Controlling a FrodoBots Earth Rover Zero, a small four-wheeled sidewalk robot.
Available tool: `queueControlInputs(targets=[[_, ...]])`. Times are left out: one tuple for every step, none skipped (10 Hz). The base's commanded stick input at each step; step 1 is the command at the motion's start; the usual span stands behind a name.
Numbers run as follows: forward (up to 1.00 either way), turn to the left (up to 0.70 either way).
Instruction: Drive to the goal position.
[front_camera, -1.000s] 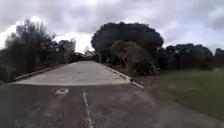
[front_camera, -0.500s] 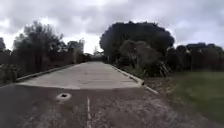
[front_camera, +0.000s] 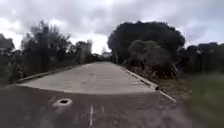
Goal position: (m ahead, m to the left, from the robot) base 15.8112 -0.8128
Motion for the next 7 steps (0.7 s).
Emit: queueControlInputs(targets=[[0.70,0.35],[0.70,0.35],[0.70,0.35],[0.70,0.35],[0.70,0.33],[0.70,0.18],[0.70,0.12]])
